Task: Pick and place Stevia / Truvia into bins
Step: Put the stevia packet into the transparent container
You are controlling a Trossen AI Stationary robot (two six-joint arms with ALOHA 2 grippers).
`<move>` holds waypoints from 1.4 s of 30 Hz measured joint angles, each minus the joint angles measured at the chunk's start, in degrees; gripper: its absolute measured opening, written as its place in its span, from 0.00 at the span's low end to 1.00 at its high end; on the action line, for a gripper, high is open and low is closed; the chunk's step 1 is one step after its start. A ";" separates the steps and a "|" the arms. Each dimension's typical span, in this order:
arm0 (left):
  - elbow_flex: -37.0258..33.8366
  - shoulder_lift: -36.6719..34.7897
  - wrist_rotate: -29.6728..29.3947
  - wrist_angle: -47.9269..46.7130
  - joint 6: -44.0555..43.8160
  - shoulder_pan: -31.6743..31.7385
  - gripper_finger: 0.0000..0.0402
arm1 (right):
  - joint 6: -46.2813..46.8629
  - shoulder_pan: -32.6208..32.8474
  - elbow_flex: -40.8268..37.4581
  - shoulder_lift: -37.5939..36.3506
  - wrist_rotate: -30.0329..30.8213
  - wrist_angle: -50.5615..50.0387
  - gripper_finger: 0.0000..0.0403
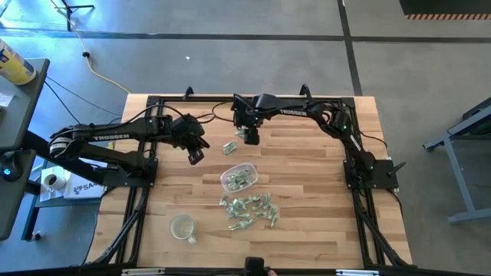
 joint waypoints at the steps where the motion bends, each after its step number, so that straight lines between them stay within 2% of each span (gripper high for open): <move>1: 0.00 0.08 -0.24 -0.02 0.01 0.00 0.32 | 0.41 -0.01 -0.01 0.00 0.90 1.15 0.47; 3: 0.02 1.01 -0.63 0.00 -0.12 0.03 0.32 | 3.02 -0.44 0.06 0.00 2.79 1.53 0.45; 7: 0.02 5.57 -0.03 2.46 0.33 2.39 0.31 | 3.01 -0.95 0.89 -0.24 5.41 -6.14 0.43; 10: 0.02 10.95 1.63 9.35 2.21 5.74 0.29 | 3.21 -1.11 0.96 -2.01 2.06 -12.79 0.42; 13: 0.80 17.13 7.73 19.16 4.06 10.45 0.25 | 4.70 -1.51 0.93 -4.52 -2.32 -17.92 0.41; 15: 2.39 21.48 11.50 24.30 4.25 13.21 0.22 | 5.30 -1.61 0.93 -6.43 -2.52 -20.10 0.40; 19: 7.48 30.74 12.34 28.89 7.04 16.18 0.15 | 5.78 -1.56 0.93 -10.83 -0.48 -22.97 0.39; 23: 13.92 40.03 14.06 28.05 10.68 17.62 0.09 | 7.47 -1.51 0.93 -14.99 2.38 -24.36 0.39; 28: 22.44 48.21 16.04 20.80 10.38 17.49 0.07 | 10.84 -1.54 0.93 -19.52 5.83 -25.02 0.39; 35: 28.85 53.97 20.62 20.08 10.85 14.84 0.17 | 13.71 -1.52 0.91 -23.37 9.93 -26.06 0.38; 37: 29.82 54.99 21.90 18.59 10.49 14.31 0.18 | 14.06 -1.41 0.90 -23.81 10.45 -26.58 0.38; 42: 34.04 54.19 29.37 16.52 9.86 13.17 0.15 | 14.77 -1.43 0.89 -24.13 11.36 -27.64 0.38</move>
